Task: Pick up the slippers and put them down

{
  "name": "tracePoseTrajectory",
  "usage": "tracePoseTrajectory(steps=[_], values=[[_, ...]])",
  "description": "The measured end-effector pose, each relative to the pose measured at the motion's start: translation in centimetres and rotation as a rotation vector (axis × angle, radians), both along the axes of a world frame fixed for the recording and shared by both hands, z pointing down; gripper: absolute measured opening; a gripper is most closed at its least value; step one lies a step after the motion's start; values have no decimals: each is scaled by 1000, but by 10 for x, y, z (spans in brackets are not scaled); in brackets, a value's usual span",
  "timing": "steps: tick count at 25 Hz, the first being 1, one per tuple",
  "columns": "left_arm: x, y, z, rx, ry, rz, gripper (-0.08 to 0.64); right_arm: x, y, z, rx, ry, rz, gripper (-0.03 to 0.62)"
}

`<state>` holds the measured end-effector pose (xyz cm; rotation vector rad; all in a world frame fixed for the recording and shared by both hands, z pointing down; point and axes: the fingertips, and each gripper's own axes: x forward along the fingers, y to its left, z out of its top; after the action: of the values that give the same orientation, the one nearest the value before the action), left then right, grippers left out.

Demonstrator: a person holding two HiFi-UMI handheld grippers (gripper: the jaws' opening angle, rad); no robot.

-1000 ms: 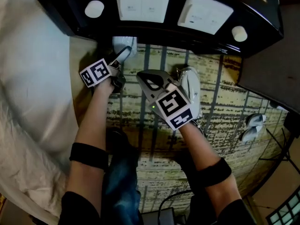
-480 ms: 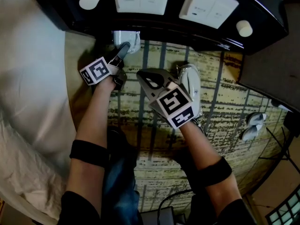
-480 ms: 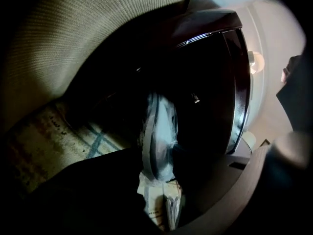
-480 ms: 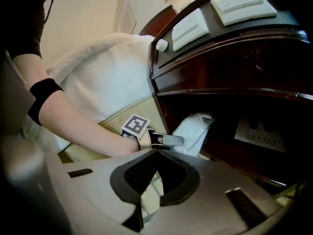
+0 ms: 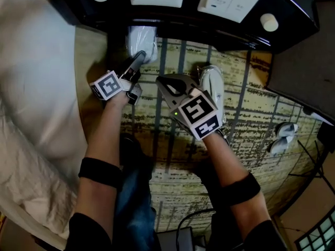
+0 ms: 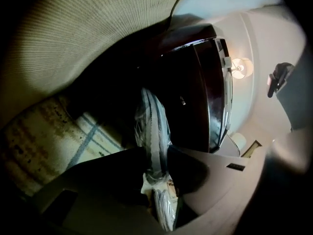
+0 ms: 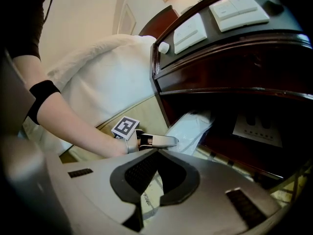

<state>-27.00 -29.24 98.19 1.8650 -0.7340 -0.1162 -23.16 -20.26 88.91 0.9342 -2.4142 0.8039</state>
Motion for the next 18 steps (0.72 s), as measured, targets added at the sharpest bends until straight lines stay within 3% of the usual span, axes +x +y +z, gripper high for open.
tracePoseTrajectory(steps=[11, 18], values=[[-2, 117, -37, -74, 38, -31, 107, 15, 53, -49, -30, 20, -46, -2], [16, 192, -55, -149, 44, -39, 107, 46, 84, -69, -54, 23, -11, -2]])
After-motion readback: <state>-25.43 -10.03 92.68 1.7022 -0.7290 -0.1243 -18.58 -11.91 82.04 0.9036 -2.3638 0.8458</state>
